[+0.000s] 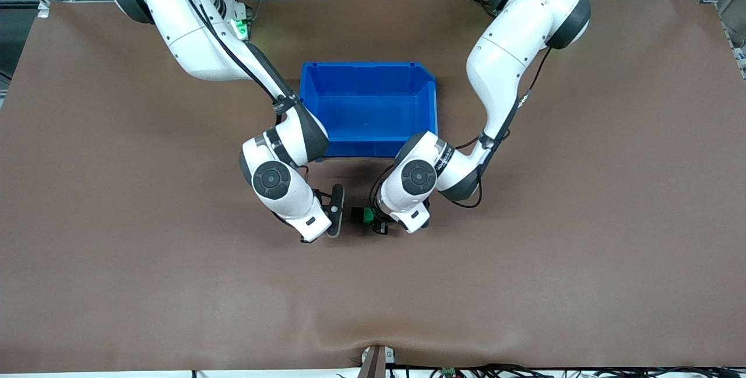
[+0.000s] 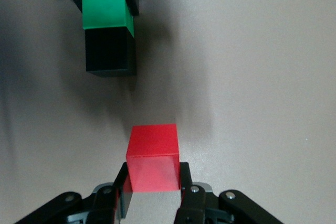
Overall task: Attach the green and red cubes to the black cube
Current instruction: 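Press the green cube against the black cube with the left gripper, then open the left gripper and lift away while the right gripper nears black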
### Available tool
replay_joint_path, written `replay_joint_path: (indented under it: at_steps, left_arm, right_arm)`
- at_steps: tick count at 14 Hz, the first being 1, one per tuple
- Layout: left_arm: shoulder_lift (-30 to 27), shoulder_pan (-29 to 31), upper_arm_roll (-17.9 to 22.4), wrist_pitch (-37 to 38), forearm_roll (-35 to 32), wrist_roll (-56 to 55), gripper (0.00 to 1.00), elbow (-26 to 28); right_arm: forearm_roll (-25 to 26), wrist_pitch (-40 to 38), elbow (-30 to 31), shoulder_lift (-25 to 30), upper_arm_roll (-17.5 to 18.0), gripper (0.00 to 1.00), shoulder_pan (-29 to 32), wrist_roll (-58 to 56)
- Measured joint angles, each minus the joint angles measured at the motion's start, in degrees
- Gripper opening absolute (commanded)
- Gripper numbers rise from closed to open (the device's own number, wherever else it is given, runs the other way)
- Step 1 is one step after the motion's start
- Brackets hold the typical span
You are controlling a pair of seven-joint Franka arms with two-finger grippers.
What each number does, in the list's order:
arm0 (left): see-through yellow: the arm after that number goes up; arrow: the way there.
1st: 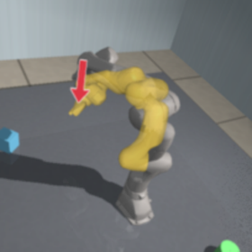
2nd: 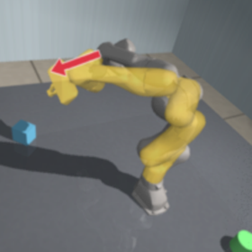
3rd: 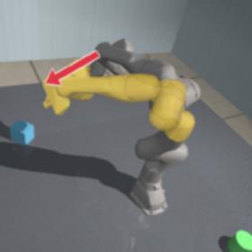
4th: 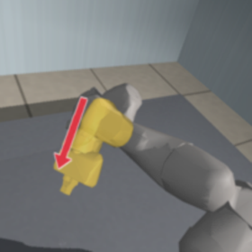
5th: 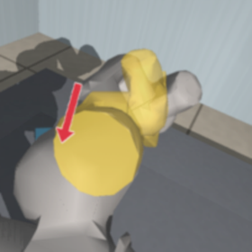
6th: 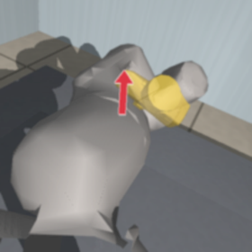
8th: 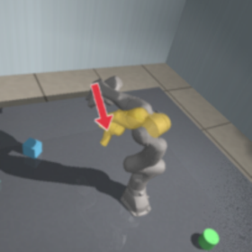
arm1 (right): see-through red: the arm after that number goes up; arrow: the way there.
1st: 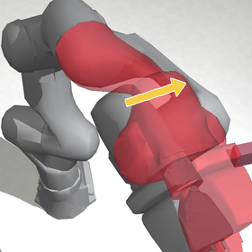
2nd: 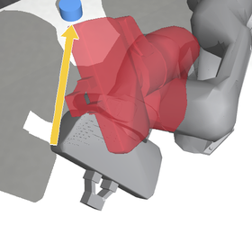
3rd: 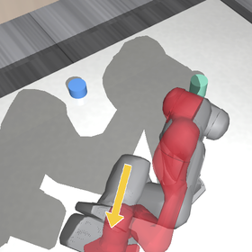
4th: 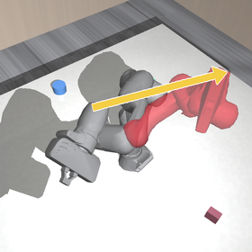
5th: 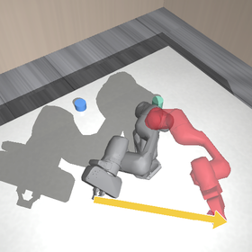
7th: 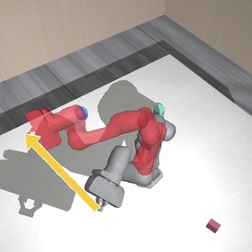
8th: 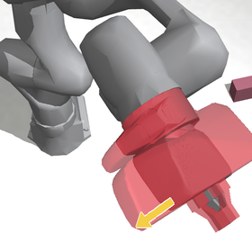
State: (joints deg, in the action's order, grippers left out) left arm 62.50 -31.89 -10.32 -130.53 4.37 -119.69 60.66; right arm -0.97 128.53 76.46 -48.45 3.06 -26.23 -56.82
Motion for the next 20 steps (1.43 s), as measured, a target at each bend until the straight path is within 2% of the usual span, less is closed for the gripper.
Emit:
replay_joint_path:
  at_steps: [3, 5, 12, 16, 20]
  left_arm:
    - [-0.54, 0.26, 0.06, 0.44, 0.0, 0.0, 1.0, -0.7]
    - [-2.87, 1.79, 0.22, 3.46, 0.0, 0.71, 1.0, -1.63]
    - [-18.4, 15.59, 0.02, 22.45, 0.0, 24.2, 1.0, -2.13]
    - [-24.23, 19.97, 0.13, 29.64, -0.02, 28.95, 1.0, -1.96]
    - [-28.76, 25.51, 0.14, 36.13, -0.03, 38.59, 1.0, -1.88]
  right_arm:
    - [0.07, 0.0, 0.0, -0.01, 0.0, 0.02, -0.03, 0.0]
    - [0.08, -0.01, 0.0, -0.08, 0.01, 0.02, -0.2, 0.02]
    - [4.28, 0.09, -0.09, -1.58, -0.01, 0.03, -2.52, 2.27]
    - [9.15, 0.09, -0.44, -1.72, -0.37, 0.04, -4.41, 5.99]
    - [12.07, 0.04, -1.26, -1.78, -0.74, 0.05, -6.3, 7.23]
